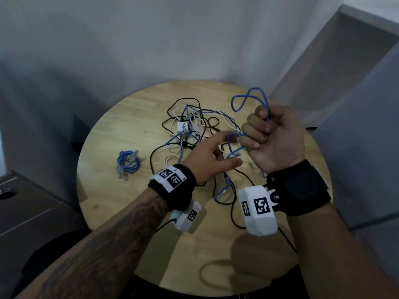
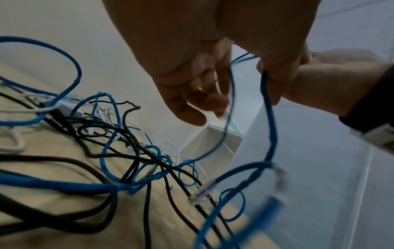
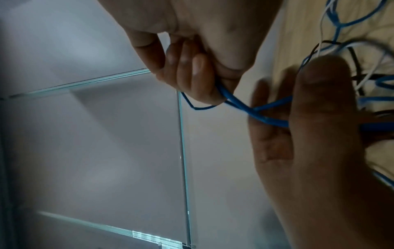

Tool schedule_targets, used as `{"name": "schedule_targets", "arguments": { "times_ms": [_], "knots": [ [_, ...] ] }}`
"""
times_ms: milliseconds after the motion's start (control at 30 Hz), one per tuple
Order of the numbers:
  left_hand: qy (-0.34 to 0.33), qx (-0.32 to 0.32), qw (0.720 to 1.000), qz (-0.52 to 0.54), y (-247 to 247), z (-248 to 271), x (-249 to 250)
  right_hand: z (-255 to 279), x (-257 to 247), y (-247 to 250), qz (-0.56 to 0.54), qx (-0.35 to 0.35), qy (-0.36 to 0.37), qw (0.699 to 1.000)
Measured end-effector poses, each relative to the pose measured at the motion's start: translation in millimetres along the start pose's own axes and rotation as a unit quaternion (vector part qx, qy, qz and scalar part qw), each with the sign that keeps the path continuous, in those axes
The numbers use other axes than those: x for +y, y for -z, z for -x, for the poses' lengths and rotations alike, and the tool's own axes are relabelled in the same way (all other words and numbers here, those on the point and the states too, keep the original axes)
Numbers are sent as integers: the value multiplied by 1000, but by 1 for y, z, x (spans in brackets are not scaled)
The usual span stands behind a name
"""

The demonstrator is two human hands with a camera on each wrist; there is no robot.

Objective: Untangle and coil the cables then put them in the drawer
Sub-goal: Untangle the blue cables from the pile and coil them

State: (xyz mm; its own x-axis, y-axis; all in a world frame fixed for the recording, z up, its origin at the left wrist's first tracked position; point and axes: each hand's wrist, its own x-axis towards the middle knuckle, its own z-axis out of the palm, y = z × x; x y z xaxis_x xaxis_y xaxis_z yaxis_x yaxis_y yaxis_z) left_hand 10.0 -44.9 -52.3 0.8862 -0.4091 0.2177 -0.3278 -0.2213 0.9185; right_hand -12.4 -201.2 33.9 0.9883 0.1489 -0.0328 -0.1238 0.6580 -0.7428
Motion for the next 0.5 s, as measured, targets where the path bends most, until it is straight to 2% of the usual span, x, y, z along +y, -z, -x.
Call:
{"name": "schedule_targets", "arguments": {
  "times_ms": [100, 167, 200, 267, 367, 433, 500],
  "knots": [
    [5, -25, 1000, -10, 3, -2, -4, 1, -3, -3, 41, 30, 48, 998],
    [16, -5, 1000, 3, 4, -3, -5, 1, -1, -4, 181, 84, 123, 972],
    [18, 14, 999, 24, 4, -5, -4, 2, 2, -2, 305, 109, 167, 931],
    [-1, 64, 997, 35, 7, -8, 0, -1, 9, 5, 532, 117, 208, 813],
    [-48, 94, 994, 4, 11, -10, 2, -6, 20, 15, 696, 68, 134, 702],
    [-54, 88, 995, 11, 14, -9, 3, -11, 22, 19, 744, 64, 118, 655],
    [-31, 84, 994, 62, 14, -8, 6, -13, 17, 20, 747, 96, 138, 643]
  ]
}}
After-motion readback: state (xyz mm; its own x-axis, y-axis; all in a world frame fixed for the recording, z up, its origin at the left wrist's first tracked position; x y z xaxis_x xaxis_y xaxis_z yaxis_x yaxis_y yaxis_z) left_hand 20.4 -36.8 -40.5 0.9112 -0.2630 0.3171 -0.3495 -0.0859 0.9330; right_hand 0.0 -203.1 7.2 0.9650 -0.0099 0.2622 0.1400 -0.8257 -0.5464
